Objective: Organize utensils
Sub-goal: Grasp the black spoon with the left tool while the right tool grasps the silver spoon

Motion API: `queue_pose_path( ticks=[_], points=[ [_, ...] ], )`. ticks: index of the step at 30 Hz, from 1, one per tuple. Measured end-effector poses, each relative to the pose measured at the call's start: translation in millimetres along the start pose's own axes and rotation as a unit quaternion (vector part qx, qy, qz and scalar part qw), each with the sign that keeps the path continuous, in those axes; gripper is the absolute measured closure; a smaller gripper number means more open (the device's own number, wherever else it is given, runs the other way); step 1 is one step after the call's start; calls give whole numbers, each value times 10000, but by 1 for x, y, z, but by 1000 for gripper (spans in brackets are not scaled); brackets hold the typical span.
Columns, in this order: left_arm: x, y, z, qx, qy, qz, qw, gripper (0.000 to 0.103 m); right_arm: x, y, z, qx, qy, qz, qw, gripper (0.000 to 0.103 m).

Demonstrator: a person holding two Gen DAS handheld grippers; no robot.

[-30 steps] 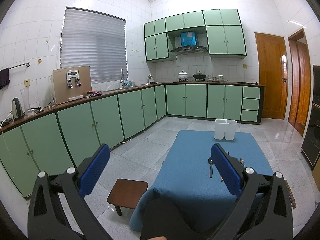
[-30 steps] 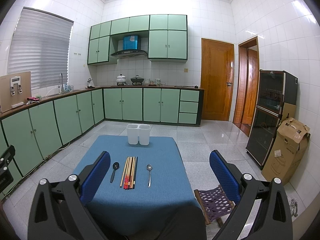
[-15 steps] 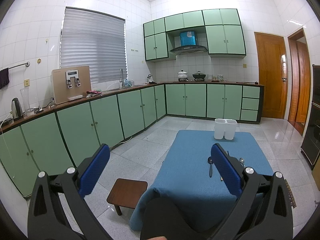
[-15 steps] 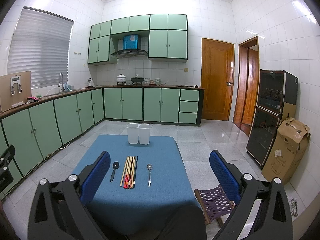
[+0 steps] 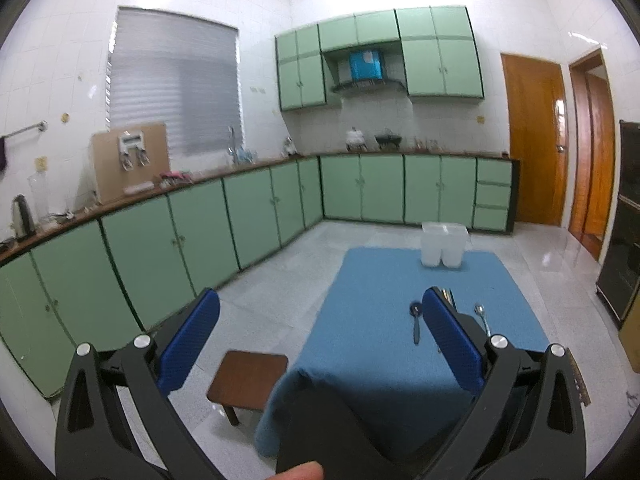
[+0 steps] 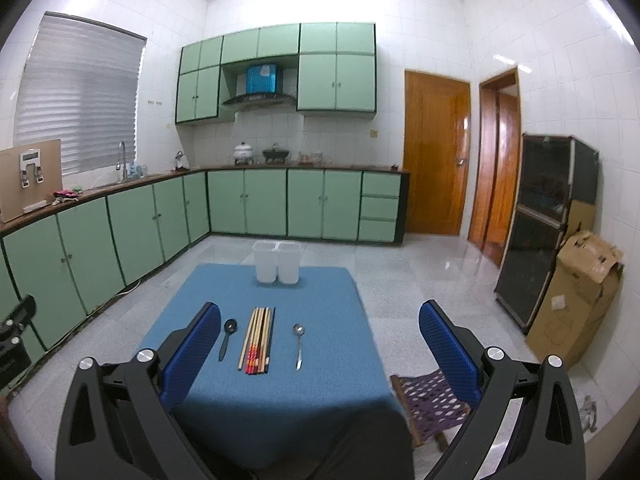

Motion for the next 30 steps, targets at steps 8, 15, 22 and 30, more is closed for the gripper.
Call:
queue_pose_path(
  ticks=[8,15,22,30],
  points=[
    [47,107,33,876,100,-1291,9877,5,39,94,6,-205,43,-1051,9942,6],
    [99,208,72,1097,409,-2155,9695,5,94,184,8,-360,21,-1881,9815,9],
    [143,280,98,1368,472,-2752,9504,5,145,267,4,-573,121,-2573,9646,38],
    [166,327,113,1525,422,-2957,9421,5,188,334,-2,-964,263,-2889,9521,50]
  ],
)
Point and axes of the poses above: each gripper's, at about its wrist camera, not at the fingertips, and y roughly the way its jaws point, z to its right, x to its underside, the point moved 2 cm from there along y, roughly the way its jaws point, and after that the axes turned 4 degrees about z, right-handed, at the moved point
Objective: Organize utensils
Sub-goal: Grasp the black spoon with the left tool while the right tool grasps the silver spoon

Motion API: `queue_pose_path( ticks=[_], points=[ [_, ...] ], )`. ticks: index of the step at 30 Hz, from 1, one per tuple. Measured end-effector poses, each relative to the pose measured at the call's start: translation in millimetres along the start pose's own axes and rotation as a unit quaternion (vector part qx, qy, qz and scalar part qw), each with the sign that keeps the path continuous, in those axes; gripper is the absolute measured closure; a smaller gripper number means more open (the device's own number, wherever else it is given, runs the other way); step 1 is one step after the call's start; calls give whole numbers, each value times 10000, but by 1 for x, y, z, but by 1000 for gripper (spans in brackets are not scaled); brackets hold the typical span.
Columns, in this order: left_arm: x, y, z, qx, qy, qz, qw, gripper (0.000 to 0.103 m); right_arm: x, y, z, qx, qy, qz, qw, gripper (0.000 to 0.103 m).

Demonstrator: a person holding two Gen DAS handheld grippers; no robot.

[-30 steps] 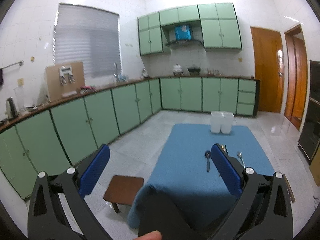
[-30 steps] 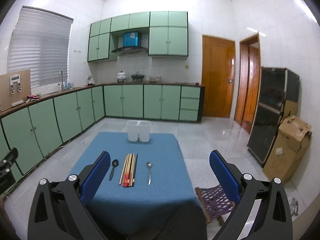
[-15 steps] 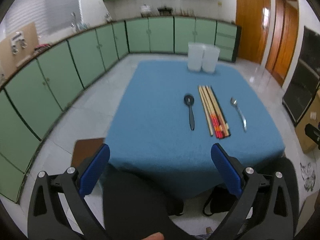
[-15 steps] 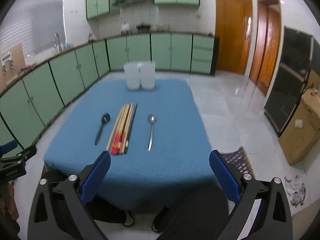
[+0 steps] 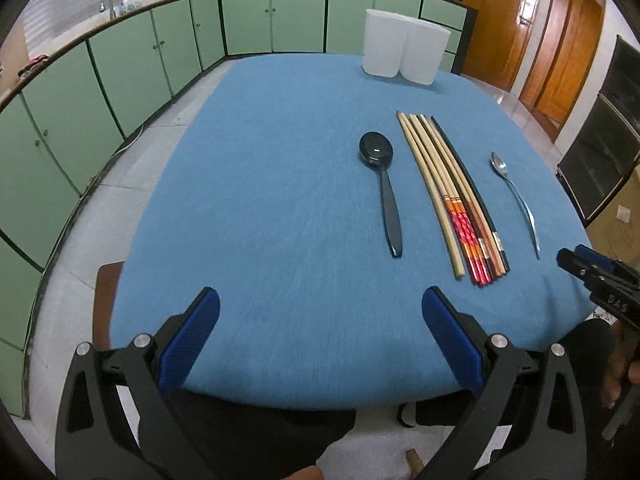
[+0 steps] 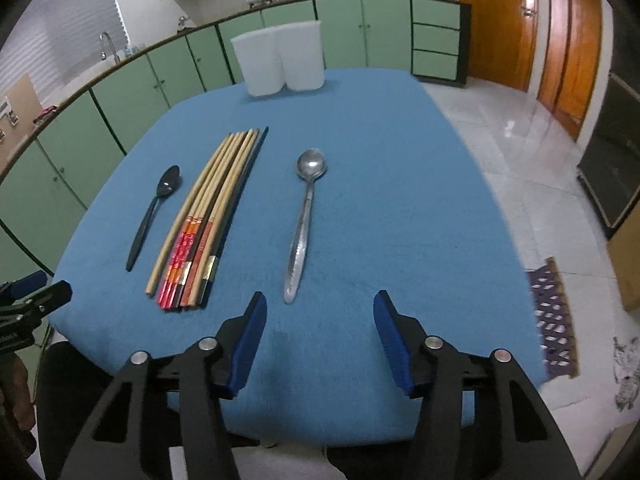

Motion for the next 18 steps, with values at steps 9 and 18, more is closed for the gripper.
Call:
queue_pose_path(
  ticks=[9,18],
  points=[
    [-8,50,23,-66,212,-294,9993,5,-6,31,-9,-8,-564,113,9983,65],
    [-15,61,32,-234,35,76,9997,12,-16,34,18,134,-674,280,9972,72]
  ],
)
Point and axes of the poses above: each gripper's, at about its wrist camera, not at the fingertips, and y roughly the way its jaws point, z to its right, x to its underside, the point moved 2 cm from there along y, roughly the way its jaws point, and after that the axes turned 4 degrees about z, right-handed, at the moved point
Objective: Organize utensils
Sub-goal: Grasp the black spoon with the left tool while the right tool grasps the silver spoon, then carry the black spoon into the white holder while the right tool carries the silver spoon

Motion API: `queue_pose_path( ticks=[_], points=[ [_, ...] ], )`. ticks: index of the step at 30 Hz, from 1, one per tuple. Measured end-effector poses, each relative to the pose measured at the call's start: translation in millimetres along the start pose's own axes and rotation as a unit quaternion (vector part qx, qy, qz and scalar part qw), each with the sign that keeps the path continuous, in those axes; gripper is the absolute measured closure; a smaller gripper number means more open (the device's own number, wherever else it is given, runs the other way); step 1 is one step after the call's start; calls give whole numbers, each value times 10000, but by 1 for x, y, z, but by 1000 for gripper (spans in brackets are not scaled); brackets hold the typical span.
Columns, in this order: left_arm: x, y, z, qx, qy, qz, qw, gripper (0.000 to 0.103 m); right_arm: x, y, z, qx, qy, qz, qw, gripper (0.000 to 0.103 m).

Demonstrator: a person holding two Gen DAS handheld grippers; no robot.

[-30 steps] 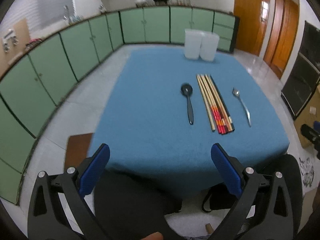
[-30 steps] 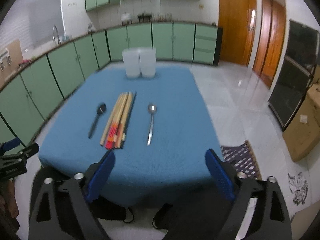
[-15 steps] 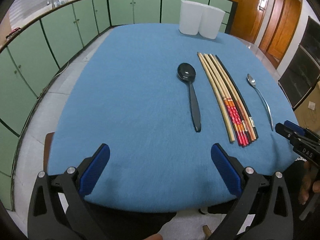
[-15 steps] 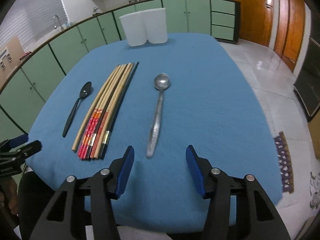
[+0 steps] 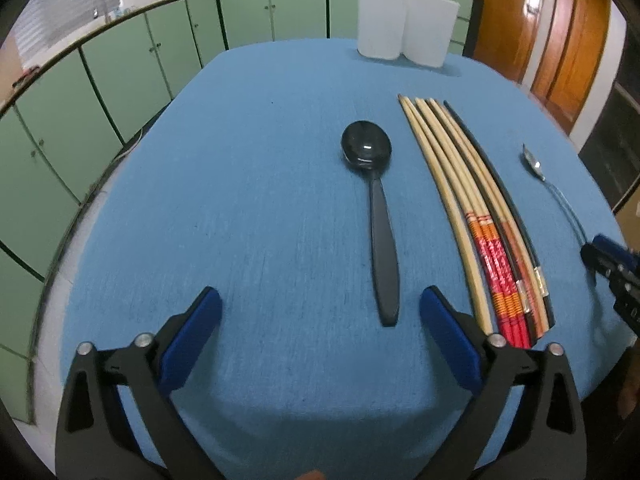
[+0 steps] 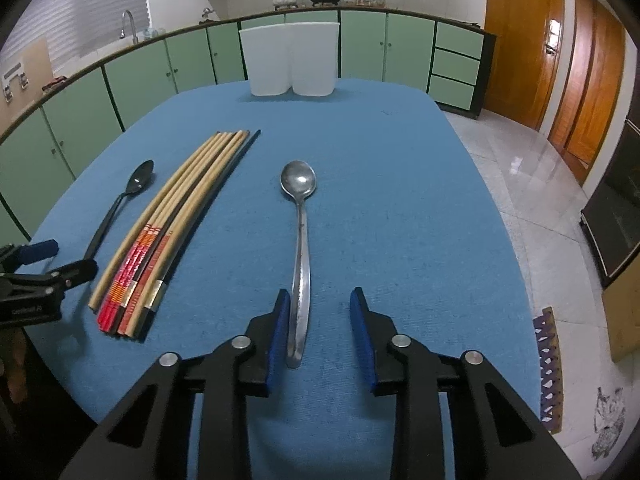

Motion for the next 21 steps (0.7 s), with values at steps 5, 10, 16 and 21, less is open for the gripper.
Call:
queue_pose_path(
  ticks=[5,10,16,21],
  points=[
    [4,-7,11,90,91,319,9994,47,5,-2,-7,-62,-206,116,9997,74],
    [3,-9,11,377,-47,409,9984,88,3,0,-12,-185,-233,153,9994,92],
    [-4,-10,5,680,-316,219,9969,91,-1,-4,-12,-243,-185,166,9994,93],
    [-15,-32,-6,842,-451,158,9953,91,-19,-26,-13,-467,-31,315,9984,93]
  ],
)
Point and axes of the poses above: each gripper's, at about its wrist camera, not at the fingertips, and y roughly the way its jaws point, z to its right, x to its underside, the point moved 2 cm from there along y, roughly the way its jaws point, and after that the axes turned 4 degrees about z, right-handed, at the moved point
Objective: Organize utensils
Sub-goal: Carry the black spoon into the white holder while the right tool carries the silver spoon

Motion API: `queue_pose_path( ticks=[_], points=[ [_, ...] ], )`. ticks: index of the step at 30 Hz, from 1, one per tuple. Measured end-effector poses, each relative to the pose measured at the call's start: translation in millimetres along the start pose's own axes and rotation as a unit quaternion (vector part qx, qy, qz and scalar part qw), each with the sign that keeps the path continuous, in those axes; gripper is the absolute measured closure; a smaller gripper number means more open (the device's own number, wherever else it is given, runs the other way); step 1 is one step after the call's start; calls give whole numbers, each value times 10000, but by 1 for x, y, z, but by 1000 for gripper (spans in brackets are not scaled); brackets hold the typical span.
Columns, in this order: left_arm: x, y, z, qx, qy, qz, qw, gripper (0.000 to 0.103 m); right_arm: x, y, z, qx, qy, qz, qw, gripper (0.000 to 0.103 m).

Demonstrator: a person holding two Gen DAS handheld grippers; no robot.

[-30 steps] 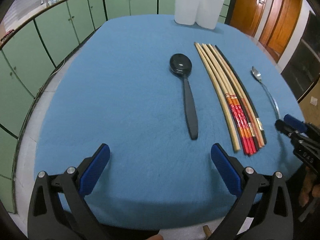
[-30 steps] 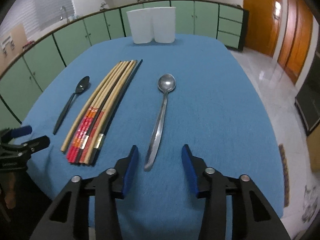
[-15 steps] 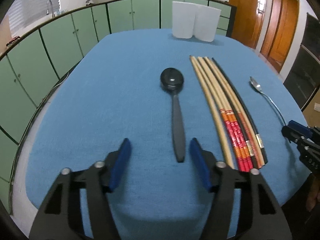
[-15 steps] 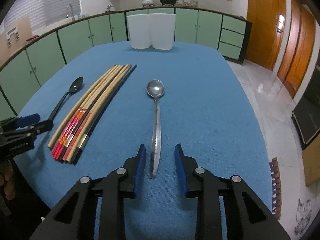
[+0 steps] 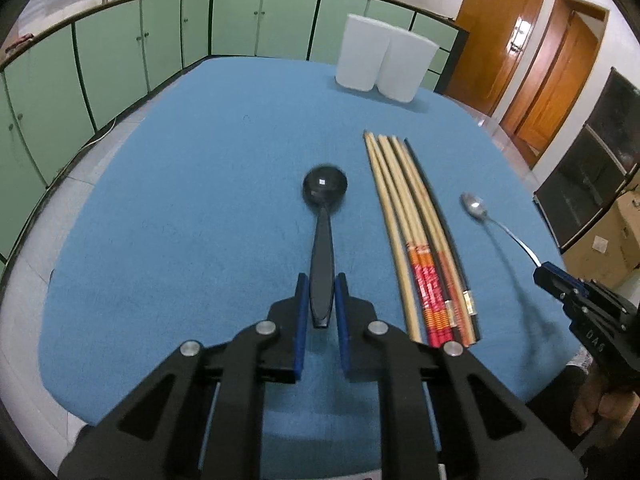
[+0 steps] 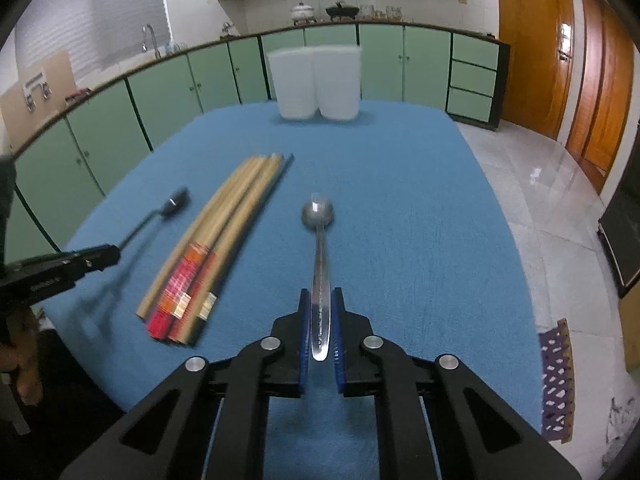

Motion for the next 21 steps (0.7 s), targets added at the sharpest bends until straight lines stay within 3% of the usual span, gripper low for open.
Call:
queue_pose_path(
  ticks=[8,21],
  points=[
    [-29,-30,3,61,222,174,9996,91,-46,-25,-12,-73,-235,224,9994,93],
    [-86,-46,7,486,521,-66,9974,91,-91,-25,1,-288,-187,-250,9991,94]
  ],
)
Point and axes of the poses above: each gripper's, at about its wrist camera, not at the fingertips, and y roughly the way its jaws point, z to its right, x to its underside, the point moved 2 cm from there along y, roughly the way its jaws point, and after that the axes turned 4 degrees about z, right-handed, at the moved point
